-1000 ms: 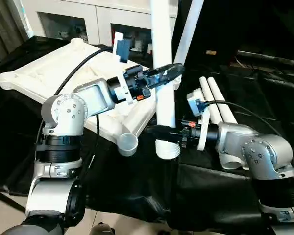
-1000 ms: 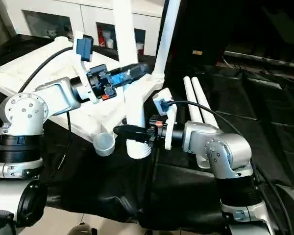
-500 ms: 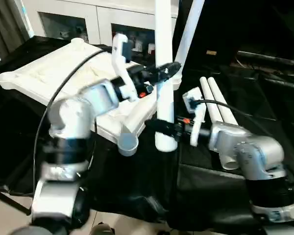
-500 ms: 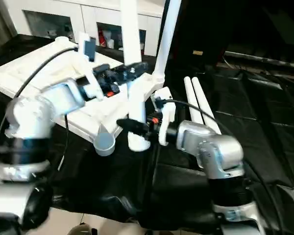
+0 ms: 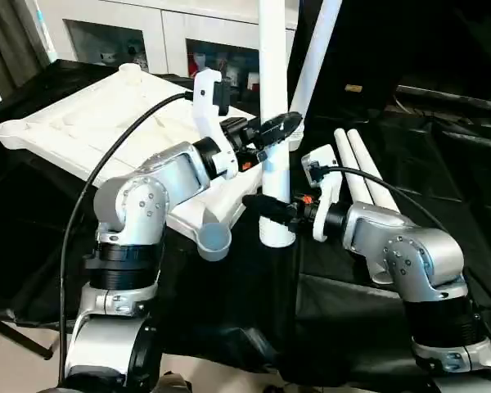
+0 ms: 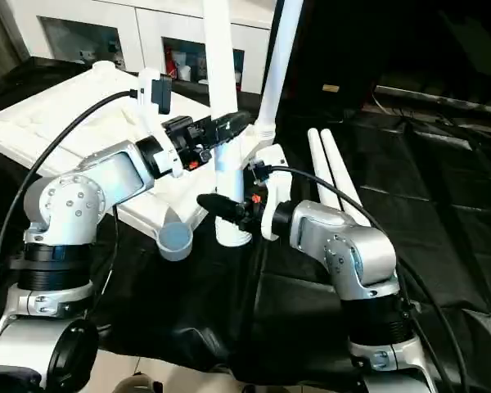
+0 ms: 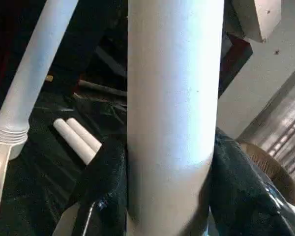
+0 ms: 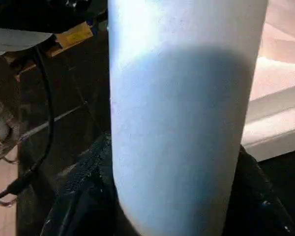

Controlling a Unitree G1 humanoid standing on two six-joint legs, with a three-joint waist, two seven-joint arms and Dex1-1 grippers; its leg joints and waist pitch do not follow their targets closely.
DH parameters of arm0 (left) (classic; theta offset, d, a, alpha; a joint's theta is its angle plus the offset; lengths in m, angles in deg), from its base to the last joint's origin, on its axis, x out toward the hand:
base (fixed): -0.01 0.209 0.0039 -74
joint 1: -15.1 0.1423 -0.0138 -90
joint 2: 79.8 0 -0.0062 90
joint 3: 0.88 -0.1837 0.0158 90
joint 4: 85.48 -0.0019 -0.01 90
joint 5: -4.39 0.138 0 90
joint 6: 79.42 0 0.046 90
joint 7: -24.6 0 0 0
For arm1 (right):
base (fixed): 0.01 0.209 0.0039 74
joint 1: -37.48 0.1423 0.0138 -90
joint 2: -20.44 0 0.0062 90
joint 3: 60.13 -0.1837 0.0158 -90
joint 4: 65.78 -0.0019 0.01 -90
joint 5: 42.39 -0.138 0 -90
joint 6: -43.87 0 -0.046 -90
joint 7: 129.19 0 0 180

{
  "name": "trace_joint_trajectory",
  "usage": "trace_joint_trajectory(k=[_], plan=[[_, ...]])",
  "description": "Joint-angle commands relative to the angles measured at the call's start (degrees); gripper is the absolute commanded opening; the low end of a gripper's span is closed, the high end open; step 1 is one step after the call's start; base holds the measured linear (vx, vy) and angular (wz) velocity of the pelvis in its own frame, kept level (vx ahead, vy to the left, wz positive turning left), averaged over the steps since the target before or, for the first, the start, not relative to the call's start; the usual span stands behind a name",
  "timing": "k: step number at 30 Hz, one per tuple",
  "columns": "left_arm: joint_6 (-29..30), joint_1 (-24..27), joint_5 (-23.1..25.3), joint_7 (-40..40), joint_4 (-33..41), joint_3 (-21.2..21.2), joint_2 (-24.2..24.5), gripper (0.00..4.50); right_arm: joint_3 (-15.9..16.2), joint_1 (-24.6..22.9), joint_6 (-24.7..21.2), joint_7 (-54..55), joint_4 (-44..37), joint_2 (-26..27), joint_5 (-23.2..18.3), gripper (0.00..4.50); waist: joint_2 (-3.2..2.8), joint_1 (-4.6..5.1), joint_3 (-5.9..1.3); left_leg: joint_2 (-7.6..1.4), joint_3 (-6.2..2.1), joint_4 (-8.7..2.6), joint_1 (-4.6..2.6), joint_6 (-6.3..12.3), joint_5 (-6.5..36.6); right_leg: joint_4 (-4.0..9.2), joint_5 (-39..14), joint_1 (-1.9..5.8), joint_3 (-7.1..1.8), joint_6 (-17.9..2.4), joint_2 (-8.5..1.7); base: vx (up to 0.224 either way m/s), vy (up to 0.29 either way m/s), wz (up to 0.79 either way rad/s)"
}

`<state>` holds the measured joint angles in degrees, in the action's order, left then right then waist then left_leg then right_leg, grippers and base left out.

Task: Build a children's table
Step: Insert table leg to table base

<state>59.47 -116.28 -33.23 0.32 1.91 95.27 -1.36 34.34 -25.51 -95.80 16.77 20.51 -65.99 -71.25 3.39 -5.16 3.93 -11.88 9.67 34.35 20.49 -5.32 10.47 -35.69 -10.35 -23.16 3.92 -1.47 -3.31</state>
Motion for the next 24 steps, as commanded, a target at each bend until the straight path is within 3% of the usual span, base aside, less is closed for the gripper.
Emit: trace_joint_trajectory(k=[1,8,14,24], plan=[[0.04,0.16,1.01,0.59,0.51,-0.93,0.05,1.86,-0.73,0.6,0.78,0.43,-0.13,-0.19,-0.09,2.66,-0.63,-0.09,-4.48,-0.82,-0.08,-3.62,-0.06,-1.36,6.49,4.26,-9.46,3.66,-2.84,-7.06,-3.82,0.0,0.0,0.0],[0.46,-0.23,0.94,-4.42,1.11,-4.03,2.4,1.86,0.0,0.89,-1.72,-5.23,-1.35,-3.9,-2.27,2.95,-0.51,-0.2,-4.42,-0.86,-0.1,-3.67,-0.12,-1.13,6.94,4.34,-10.8,3.66,-2.85,-6.45,-3.79,0.0,0.0,0.0],[0.75,-1.22,0.57,-7.16,0.72,-4.97,3.83,1.86,-2.69,2.41,-5.05,-8.46,-0.18,-6.57,-5.8,2.95,-0.35,-0.22,-4.47,-0.81,-0.04,-3.51,0.01,-0.58,6.08,4.24,-10.41,3.79,-2.81,-7.23,-3.87,0.0,0.0,0.0],[1.08,-1.76,-0.24,-10.4,0.84,-6.62,4.67,1.86,-1.16,2.49,-7.07,-12.01,0.41,-9.26,-7.16,2.95,-0.23,-0.27,-4.48,-0.84,0.03,-3.45,0.02,-0.43,5.66,4.23,-10.3,3.78,-2.81,-7.99,-3.88,0.0,0.0,0.0]])
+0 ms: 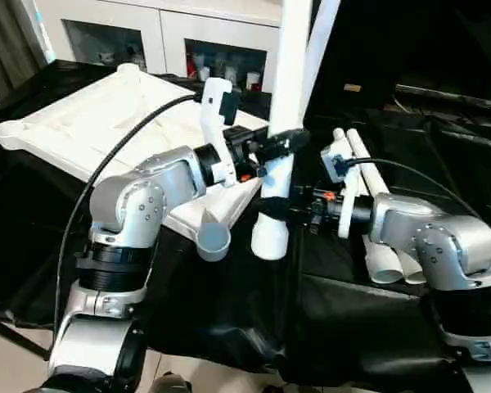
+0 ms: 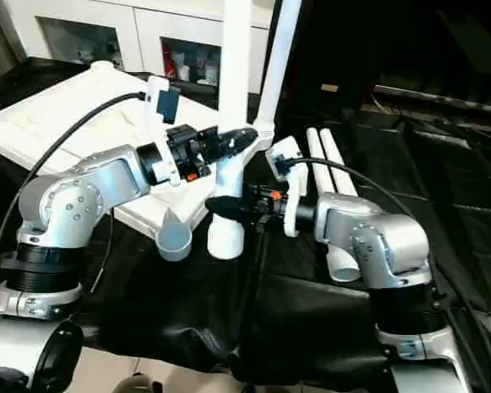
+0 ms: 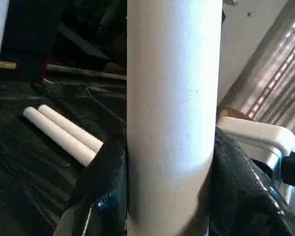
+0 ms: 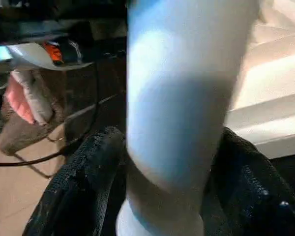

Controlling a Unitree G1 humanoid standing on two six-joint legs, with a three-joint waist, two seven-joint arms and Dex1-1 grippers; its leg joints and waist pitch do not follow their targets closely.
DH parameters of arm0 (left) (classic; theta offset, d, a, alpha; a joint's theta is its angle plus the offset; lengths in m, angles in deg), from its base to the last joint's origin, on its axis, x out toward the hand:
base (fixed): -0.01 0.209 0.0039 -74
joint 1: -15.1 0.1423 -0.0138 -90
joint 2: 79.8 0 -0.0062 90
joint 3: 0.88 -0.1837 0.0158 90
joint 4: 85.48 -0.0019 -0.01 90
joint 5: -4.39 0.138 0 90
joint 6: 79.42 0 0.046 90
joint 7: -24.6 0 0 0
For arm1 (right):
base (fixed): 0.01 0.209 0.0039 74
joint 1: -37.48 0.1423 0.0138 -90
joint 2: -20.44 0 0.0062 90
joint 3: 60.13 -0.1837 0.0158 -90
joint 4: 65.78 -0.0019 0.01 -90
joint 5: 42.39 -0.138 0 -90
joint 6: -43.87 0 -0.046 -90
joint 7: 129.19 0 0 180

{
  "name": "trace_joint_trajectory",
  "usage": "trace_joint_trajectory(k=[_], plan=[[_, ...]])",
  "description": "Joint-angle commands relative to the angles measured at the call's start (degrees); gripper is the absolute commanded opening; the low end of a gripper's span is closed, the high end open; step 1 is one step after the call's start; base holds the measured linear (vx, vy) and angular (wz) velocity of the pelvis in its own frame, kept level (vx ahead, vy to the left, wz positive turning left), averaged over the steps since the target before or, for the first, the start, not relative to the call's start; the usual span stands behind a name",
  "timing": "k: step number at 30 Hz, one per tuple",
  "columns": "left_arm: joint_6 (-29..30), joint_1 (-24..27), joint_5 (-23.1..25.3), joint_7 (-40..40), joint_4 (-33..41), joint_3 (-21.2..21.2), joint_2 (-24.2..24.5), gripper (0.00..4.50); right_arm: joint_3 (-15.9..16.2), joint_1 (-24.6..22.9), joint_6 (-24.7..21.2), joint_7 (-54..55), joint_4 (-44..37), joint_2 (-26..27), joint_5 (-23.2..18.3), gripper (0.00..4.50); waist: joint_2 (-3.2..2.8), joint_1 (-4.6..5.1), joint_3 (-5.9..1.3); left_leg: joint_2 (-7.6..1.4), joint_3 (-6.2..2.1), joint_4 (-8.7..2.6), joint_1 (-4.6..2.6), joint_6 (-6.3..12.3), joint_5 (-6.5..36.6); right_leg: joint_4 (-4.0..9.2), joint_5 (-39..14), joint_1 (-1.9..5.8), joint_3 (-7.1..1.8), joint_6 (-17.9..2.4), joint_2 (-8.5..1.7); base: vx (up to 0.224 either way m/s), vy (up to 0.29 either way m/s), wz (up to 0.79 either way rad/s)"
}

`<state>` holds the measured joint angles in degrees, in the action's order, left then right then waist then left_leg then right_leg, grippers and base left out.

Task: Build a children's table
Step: Insert table leg to table base

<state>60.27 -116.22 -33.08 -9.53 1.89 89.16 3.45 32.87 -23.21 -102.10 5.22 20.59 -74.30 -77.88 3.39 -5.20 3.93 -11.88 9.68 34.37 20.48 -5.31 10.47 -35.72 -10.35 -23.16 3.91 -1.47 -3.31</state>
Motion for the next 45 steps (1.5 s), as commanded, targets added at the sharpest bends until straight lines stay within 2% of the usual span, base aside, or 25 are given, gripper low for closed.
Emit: trace_joint_trajectory(k=[1,11,32,37,40,42,45], plan=[[0.3,-1.86,-0.49,-0.58,0.87,-0.48,-0.22,1.86,0.45,0.12,-0.87,-0.51,0.4,-0.98,-0.5,2.95,-0.25,-0.24,-4.49,-0.86,0.01,-3.46,0.02,-0.53,5.56,4.25,-10.54,3.8,-2.81,-7.95,-3.91,0.0,0.0,0.0],[0.48,-2.54,-1.22,-1.36,0.74,-0.18,-0.7,1.86,2.17,-0.66,-1.29,-1.15,0.95,-1.31,0.23,2.95,-0.27,-0.26,-4.53,-0.86,0.01,-3.4,0.03,-0.53,5.37,4.23,-10.15,3.79,-2.8,-8.1,-3.9,0.0,0.0,0.0],[0.84,-2.56,-0.64,-3.14,0.22,-0.87,0.47,1.85,1.41,-0.41,-1.01,-0.75,1.71,-1.04,-0.09,2.95,-0.4,-0.3,-4.52,-0.85,-0.02,-3.44,0.01,-0.81,5.84,4.26,-10.52,3.81,-2.77,-8.11,-3.89,0.0,0.0,0.0],[1.09,-2.48,-0.84,-3.4,0.46,-0.91,0.6,1.85,1.38,-0.34,-0.79,-0.62,2.01,-0.91,-0.03,2.41,-0.43,-0.33,-4.56,-0.87,-0.02,-3.42,0.01,-0.76,5.64,4.17,-9.85,3.83,-2.79,-8.36,-3.9,0.0,0.0,0.0],[1.16,-2.44,-0.97,-3.5,0.52,-0.99,0.68,1.85,1.35,-0.3,-0.62,-0.57,2.16,-0.81,0.04,2.32,-0.47,-0.27,-4.55,-0.88,-0.04,-3.45,0.0,-0.82,5.73,4.16,-9.64,3.8,-2.76,-8.52,-3.86,0.0,0.0,0.0],[1.2,-2.43,-0.99,-3.59,0.54,-0.99,0.68,1.85,1.33,-0.27,-0.56,-0.55,2.24,-0.77,0.07,2.03,-0.48,-0.32,-4.56,-0.86,-0.02,-3.43,-0.01,-0.83,5.7,4.15,-9.72,3.84,-2.8,-8.55,-3.9,0.0,0.0,0.0],[1.25,-2.44,-0.99,-3.68,0.51,-0.95,0.65,1.85,1.36,-0.32,-0.41,-0.52,2.28,-0.71,0.14,1.99,-0.44,-0.29,-4.57,-0.87,-0.03,-3.43,0.0,-0.86,5.63,4.09,-9.39,3.85,-2.79,-8.61,-3.88,0.0,0.0,0.0]])
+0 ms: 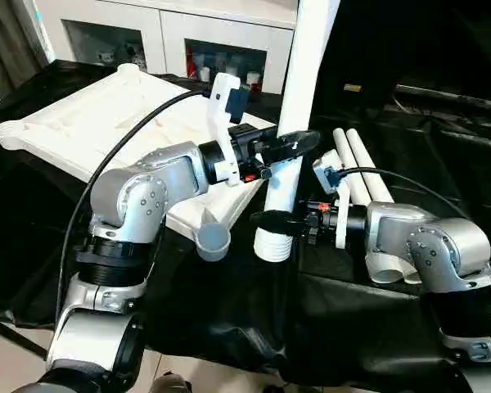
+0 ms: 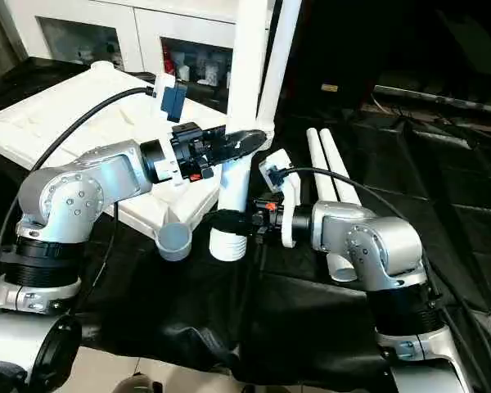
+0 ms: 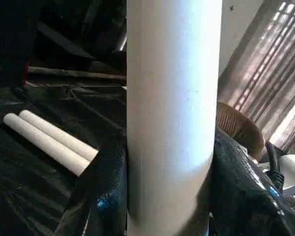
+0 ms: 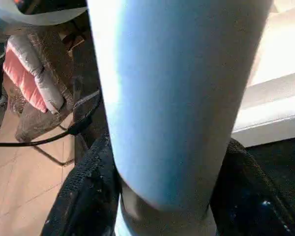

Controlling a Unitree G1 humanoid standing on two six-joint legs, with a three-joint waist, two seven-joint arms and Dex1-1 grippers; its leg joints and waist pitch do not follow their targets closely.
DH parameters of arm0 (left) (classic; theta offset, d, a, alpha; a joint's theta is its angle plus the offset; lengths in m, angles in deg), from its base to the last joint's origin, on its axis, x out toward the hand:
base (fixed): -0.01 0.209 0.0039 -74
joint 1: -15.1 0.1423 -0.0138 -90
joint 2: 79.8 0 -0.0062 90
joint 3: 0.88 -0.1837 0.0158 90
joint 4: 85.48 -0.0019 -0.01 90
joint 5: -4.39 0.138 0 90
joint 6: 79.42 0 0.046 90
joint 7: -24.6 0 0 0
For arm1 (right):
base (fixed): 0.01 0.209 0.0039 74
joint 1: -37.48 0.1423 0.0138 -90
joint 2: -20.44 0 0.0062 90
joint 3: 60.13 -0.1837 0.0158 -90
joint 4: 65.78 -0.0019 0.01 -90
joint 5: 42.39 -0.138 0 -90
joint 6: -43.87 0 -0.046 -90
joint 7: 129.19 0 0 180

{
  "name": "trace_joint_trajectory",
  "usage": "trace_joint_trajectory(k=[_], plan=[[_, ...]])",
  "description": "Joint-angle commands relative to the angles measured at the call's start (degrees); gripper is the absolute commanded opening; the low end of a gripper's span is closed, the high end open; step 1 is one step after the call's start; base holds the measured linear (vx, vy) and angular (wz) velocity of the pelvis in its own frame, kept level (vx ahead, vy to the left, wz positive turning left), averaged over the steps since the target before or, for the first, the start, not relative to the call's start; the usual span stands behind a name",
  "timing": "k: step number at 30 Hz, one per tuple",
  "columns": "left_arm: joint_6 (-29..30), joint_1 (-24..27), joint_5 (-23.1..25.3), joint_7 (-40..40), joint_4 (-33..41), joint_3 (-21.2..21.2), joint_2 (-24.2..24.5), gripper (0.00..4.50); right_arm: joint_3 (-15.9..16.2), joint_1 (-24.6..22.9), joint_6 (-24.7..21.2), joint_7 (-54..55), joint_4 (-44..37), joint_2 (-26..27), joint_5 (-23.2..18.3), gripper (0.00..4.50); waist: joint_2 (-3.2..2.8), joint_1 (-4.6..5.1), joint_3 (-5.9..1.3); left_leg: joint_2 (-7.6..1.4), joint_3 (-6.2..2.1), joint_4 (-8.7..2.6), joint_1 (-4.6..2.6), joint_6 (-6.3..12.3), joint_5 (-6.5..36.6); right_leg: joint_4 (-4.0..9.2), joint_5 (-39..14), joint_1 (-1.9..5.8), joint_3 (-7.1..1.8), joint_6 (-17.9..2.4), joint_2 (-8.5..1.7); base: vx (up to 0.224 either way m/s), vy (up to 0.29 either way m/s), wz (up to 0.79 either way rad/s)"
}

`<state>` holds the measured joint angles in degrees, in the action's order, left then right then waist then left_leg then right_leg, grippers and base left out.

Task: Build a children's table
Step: Insert table leg to table base

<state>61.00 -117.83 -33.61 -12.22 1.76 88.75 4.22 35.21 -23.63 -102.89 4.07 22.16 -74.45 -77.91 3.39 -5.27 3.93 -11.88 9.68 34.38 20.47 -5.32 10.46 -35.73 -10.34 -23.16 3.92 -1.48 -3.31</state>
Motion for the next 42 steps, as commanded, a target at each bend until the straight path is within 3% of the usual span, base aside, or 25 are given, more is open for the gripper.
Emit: trace_joint_trajectory(k=[1,6,8,11,13,20,23,25,26,27,28,29,33,34,36,39,42], plan=[[0.52,-0.83,-0.46,-1.0,0.64,-0.54,-0.12,1.85,-0.98,0.09,0.39,0.63,0.71,-0.55,0.17,1.96,-0.48,-0.25,-4.56,-0.84,-0.01,-3.42,0.0,-0.83,5.63,4.16,-9.44,3.86,-2.8,-8.6,-3.9,0.0,0.0,0.0],[-0.99,-0.52,1.56,0.72,0.69,-0.89,0.13,1.85,-1.04,-0.11,0.8,0.71,0.71,-0.34,0.34,1.95,-0.48,-0.24,-4.6,-0.88,-0.05,-3.42,0.02,-0.81,5.52,4.1,-9.12,3.86,-2.79,-8.61,-3.87,0.0,0.0,0.0],[0.34,-0.31,0.09,0.13,0.74,0.05,0.42,2.55,-1.12,-0.23,1.21,0.91,0.69,-0.1,0.46,1.95,-0.57,-0.27,-4.6,-0.84,-0.03,-3.42,0.0,-0.9,5.68,4.11,-9.33,3.87,-2.79,-8.68,-3.91,0.0,0.0,0.0],[-0.36,0.03,-0.32,0.48,1.15,1.24,0.33,2.57,-1.46,-0.37,1.96,1.27,0.8,0.37,0.52,1.94,-0.66,-0.25,-4.6,-0.85,-0.05,-3.41,-0.01,-0.97,5.7,4.08,-9.0,3.85,-2.77,-8.91,-3.89,0.0,0.0,0.0],[-2.15,0.23,0.39,2.01,0.81,2.44,-0.09,2.95,-2.02,-0.56,2.61,1.75,0.86,0.99,0.41,1.93,-0.67,-0.25,-4.57,-0.88,-0.06,-3.45,-0.01,-1.05,6.08,4.11,-8.92,3.83,-2.78,-9.1,-3.89,0.0,0.0,0.0],[-5.82,1.49,-2.19,3.9,1.26,9.13,-0.36,2.99,-5.6,-0.77,6.63,5.48,2.39,4.59,0.16,1.93,-0.66,-0.14,-4.6,-0.85,-0.06,-3.49,-0.11,-1.14,6.53,4.14,-9.09,3.75,-2.71,-9.11,-3.89,0.0,0.0,0.0],[-7.36,3.7,0.33,0.29,3.28,7.55,4.15,2.99,-6.41,-0.71,10.38,9.65,4.08,5.86,3.09,1.93,-0.85,-0.02,-4.57,-0.86,-0.15,-3.66,-0.08,-1.52,6.42,4.18,-9.99,3.61,-2.7,-8.36,-3.96,0.0,0.0,0.0],[-12.77,7.22,10.29,-6.02,4.55,-1.32,13.67,2.99,-5.8,-0.8,15.47,13.55,6.73,6.35,7.52,1.93,-1.09,0.23,-4.52,-0.84,-0.2,-3.88,-0.27,-2.26,6.56,4.18,-11.97,3.33,-2.69,-6.74,-3.8,0.0,0.0,0.0],[-12.77,7.22,10.29,-6.02,4.55,-1.32,13.67,2.99,-5.8,-0.8,15.47,13.55,6.73,6.35,7.52,1.93,-1.23,0.11,-4.45,-1.0,-0.28,-3.95,-0.56,-2.23,7.06,4.45,-12.73,3.04,-2.7,-6.21,-3.85,0.0,0.0,0.0],[-22.38,9.95,20.71,-11.85,3.59,-9.88,21.66,2.99,-5.5,-1.22,18.38,13.87,7.72,7.0,8.79,1.93,-0.8,0.22,-4.43,-0.98,-0.27,-4.06,-0.52,-2.17,7.31,4.5,-13.09,3.12,-2.73,-5.59,-3.78,0.0,0.0,0.0],[-22.38,9.95,20.71,-11.85,3.59,-9.88,21.66,2.99,-5.5,-1.22,18.38,13.87,7.72,7.0,8.79,1.93,-1.11,0.04,-4.4,-1.14,-0.51,-4.18,-0.55,-1.96,7.69,4.43,-13.58,3.07,-2.81,-5.05,-3.92,0.0,0.0,0.0],[-27.24,11.59,26.43,-15.86,2.12,-14.81,26.97,2.99,-5.11,-1.83,20.48,13.11,7.64,7.6,9.19,1.93,-1.46,0.22,-4.4,-1.15,-0.38,-4.23,-0.75,-2.42,7.93,4.21,-12.33,2.85,-2.9,-5.09,-3.87,0.0,0.0,0.0],[-28.49,12.51,29.21,-19.94,0.51,-17.81,31.72,2.99,-3.94,-2.46,22.72,12.98,7.56,7.88,10.51,1.93,-1.72,0.34,-4.31,-1.18,-0.2,-4.4,-0.95,-3.7,9.23,3.67,-9.94,2.79,-2.95,-7.49,-3.91,0.0,0.0,0.0],[-29.52,12.28,30.61,-22.5,-0.14,-19.65,34.3,2.99,-3.92,-2.6,23.79,13.14,8.19,8.42,10.67,1.93,-1.49,0.4,-4.28,-1.13,-0.14,-4.39,-0.87,-3.87,9.58,3.58,-9.72,2.9,-2.99,-8.09,-3.91,0.0,0.0,0.0],[-29.95,12.0,31.13,-23.21,-0.48,-20.27,34.95,2.99,-3.89,-2.64,24.18,13.16,8.38,8.57,10.77,1.93,-1.5,0.44,-4.15,-1.05,-0.16,-4.44,-0.81,-4.01,10.81,3.65,-11.47,2.91,-3.11,-8.08,-4.02,0.0,0.0,0.0],[-36.39,9.52,37.08,-25.68,-5.74,-24.03,35.99,2.99,-3.36,-3.1,25.95,12.35,8.87,8.94,11.69,1.93,-1.58,0.36,-4.04,-0.94,-0.14,-4.46,-0.98,-3.9,12.35,4.12,-14.49,2.73,-3.21,-7.3,-4.02,0.0,0.0,0.0],[-39.88,7.75,40.06,-26.27,-9.26,-25.73,35.38,2.99,-3.08,-3.46,26.61,12.07,8.69,8.84,11.92,1.93,-1.52,0.37,-4.13,-0.99,-0.25,-4.49,-0.85,-4.08,11.88,4.09,-14.23,2.86,-3.24,-7.07,-4.12,0.0,0.0,0.0]])
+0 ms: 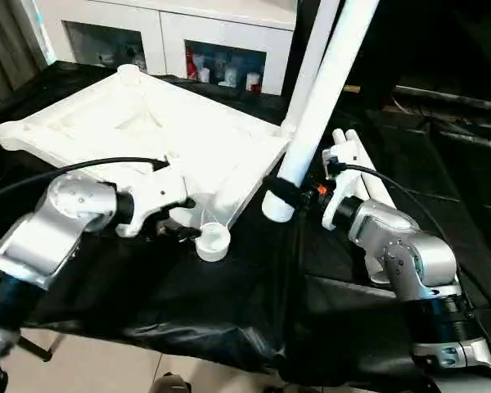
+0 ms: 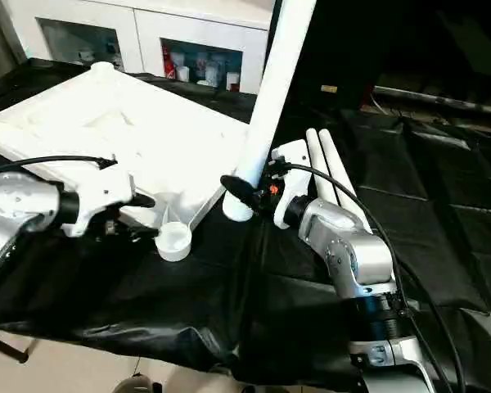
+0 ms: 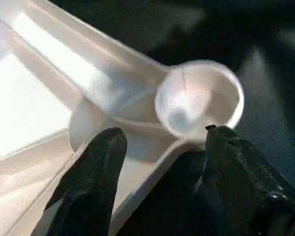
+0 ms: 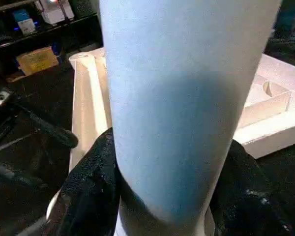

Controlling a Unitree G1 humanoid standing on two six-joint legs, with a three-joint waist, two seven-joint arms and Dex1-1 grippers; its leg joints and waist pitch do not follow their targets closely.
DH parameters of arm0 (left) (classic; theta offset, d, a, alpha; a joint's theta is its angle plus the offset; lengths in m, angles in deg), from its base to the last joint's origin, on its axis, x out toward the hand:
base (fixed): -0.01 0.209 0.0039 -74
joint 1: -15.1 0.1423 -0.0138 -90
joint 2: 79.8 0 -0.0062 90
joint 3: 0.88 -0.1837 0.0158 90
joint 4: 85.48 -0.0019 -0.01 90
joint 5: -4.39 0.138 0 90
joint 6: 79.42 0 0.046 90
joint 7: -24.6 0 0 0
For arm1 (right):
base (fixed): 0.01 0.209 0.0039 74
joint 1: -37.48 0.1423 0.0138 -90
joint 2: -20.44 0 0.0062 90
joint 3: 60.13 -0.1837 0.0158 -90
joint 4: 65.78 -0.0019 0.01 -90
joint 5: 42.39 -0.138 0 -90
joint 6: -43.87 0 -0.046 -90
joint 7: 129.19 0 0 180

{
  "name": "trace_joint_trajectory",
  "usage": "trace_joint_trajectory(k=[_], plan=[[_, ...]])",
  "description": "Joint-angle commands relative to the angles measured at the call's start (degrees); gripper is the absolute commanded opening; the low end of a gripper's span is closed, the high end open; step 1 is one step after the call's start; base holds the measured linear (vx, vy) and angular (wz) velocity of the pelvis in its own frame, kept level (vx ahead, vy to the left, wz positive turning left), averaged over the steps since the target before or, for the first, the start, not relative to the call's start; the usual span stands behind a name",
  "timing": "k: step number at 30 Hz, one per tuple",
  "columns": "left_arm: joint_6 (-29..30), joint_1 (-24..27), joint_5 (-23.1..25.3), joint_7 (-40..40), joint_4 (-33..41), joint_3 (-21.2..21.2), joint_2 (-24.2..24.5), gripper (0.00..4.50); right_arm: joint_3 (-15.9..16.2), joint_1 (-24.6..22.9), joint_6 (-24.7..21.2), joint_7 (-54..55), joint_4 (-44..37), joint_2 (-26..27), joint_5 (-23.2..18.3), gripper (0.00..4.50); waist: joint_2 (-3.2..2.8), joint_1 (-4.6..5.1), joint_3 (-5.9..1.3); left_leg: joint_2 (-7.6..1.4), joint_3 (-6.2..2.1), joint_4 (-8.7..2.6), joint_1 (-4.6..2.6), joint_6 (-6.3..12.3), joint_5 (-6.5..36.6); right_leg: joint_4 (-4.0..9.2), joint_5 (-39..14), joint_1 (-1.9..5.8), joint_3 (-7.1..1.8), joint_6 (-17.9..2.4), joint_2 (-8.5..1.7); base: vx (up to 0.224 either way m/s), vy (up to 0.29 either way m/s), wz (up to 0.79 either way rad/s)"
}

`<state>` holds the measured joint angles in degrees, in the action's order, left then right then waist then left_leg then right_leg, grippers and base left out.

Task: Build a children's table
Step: Insert table leg to table base

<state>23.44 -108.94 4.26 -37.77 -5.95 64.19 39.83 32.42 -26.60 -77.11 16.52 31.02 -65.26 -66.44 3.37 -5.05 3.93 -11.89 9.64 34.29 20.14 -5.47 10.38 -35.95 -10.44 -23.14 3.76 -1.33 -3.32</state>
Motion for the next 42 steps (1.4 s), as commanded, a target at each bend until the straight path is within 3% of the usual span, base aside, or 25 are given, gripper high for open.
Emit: trace_joint_trajectory(k=[1,2,3,4,11,17,19,22,25,27,33,37,42], plan=[[-3.01,-1.54,2.67,-0.7,-2.24,-1.51,-0.41,2.99,-0.28,-0.55,0.95,-0.42,-0.21,-0.36,0.52,1.93,-1.54,0.15,-4.22,-0.99,-0.21,-4.35,-0.54,-3.98,11.77,4.15,-13.15,2.87,-3.09,-7.55,-4.09,0.0,0.0,0.0],[-3.27,-1.86,2.96,-0.65,-2.82,-1.81,-0.66,2.99,-0.28,-0.61,0.99,-0.44,-0.25,-0.37,0.57,1.93,-1.49,0.17,-4.24,-1.01,-0.21,-4.35,-0.49,-3.98,11.54,4.06,-12.51,2.92,-3.09,-7.76,-4.09,0.0,0.0,0.0],[-3.46,-2.05,3.14,-0.72,-3.29,-1.95,-0.82,2.99,-0.25,-0.61,1.15,-0.46,-0.14,-0.34,0.63,1.93,-2.12,0.09,-4.33,-1.01,-0.25,-4.29,-0.5,-4.1,11.28,3.83,-11.31,2.92,-3.08,-8.33,-4.14,0.0,0.0,0.0],[-3.46,-2.05,3.14,-0.72,-3.29,-1.95,-0.82,2.99,-0.25,-0.61,1.15,-0.46,-0.14,-0.34,0.63,1.93,-1.77,0.19,-4.36,-1.02,-0.18,-4.23,-0.47,-4.06,11.19,3.81,-10.36,2.97,-3.07,-8.78,-4.09,0.0,0.0,0.0],[-12.53,-7.8,10.02,1.13,-19.4,-6.17,-6.37,2.99,0.79,-1.46,2.09,-0.97,-0.32,-0.18,1.28,1.93,-1.63,0.04,-4.37,-0.93,-0.23,-4.21,-0.39,-3.69,11.57,4.12,-10.7,3.11,-3.06,-8.75,-4.14,0.0,0.0,0.0],[-15.3,-9.95,12.21,-2.13,-25.84,-8.17,-7.42,2.99,1.48,-1.88,2.33,-1.3,-0.64,-0.37,1.66,1.93,-1.92,-0.1,-4.46,-1.08,-0.31,-4.21,-0.46,-3.73,11.27,3.89,-8.75,3.17,-3.09,-9.92,-4.36,0.0,0.0,0.0],[-15.83,-10.44,12.43,-2.92,-26.82,-8.37,-7.63,2.62,1.48,-1.97,2.35,-1.37,-0.72,-0.45,1.7,1.93,-1.81,-0.1,-4.44,-1.12,-0.3,-4.19,-0.42,-3.77,11.55,3.78,-8.66,3.23,-3.12,-10.28,-4.43,0.0,0.0,0.0],[-17.14,-12.2,12.52,-5.68,-30.06,-7.91,-8.78,2.47,1.49,-2.25,2.59,-1.66,-0.8,-0.67,1.95,1.93,-1.81,-0.19,-4.42,-1.02,-0.26,-4.15,-0.52,-3.69,12.02,4.04,-10.65,3.21,-3.1,-9.9,-4.46,0.0,0.0,0.0],[-17.2,-12.78,12.08,-7.55,-30.23,-7.8,-8.96,2.14,1.6,-2.37,2.72,-1.78,-0.81,-0.79,2.19,1.93,-1.81,-0.18,-4.4,-1.16,-0.3,-4.22,-0.53,-3.72,11.95,3.97,-9.9,3.14,-3.14,-10.27,-4.5,0.0,0.0,0.0],[-14.51,-12.83,9.88,-13.91,-27.24,-7.71,-8.48,2.03,2.0,-2.45,2.99,-1.96,-0.72,-1.13,2.65,1.93,-1.73,-0.19,-4.51,-1.22,-0.31,-4.23,-0.46,-3.75,10.97,3.7,-8.29,3.33,-3.16,-10.91,-4.63,0.0,0.0,0.0],[-9.87,-12.73,8.11,-19.93,-22.54,-7.79,-8.2,1.63,2.42,-2.15,3.79,-2.16,0.1,-1.5,3.43,1.93,-1.74,-0.05,-4.4,-1.2,-0.16,-4.21,-0.46,-3.34,10.68,3.62,-7.37,3.38,-3.14,-11.65,-4.51,0.0,0.0,0.0],[-4.61,-11.37,5.44,-22.07,-19.71,-6.75,-9.52,1.29,2.48,-2.09,3.93,-2.08,0.29,-1.41,3.68,1.93,-1.85,-0.12,-4.37,-1.24,-0.13,-4.23,-0.55,-3.55,11.25,3.61,-7.98,3.31,-3.13,-12.13,-4.52,0.0,0.0,0.0],[-1.7,-10.09,5.93,-21.06,-18.49,-6.32,-10.34,0.88,2.45,-2.22,4.06,-1.88,0.4,-1.27,3.8,1.93,-1.85,-0.13,-4.32,-1.15,-0.15,-4.22,-0.51,-3.23,11.65,3.94,-9.41,3.37,-3.11,-11.55,-4.45,0.0,0.0,0.0]])
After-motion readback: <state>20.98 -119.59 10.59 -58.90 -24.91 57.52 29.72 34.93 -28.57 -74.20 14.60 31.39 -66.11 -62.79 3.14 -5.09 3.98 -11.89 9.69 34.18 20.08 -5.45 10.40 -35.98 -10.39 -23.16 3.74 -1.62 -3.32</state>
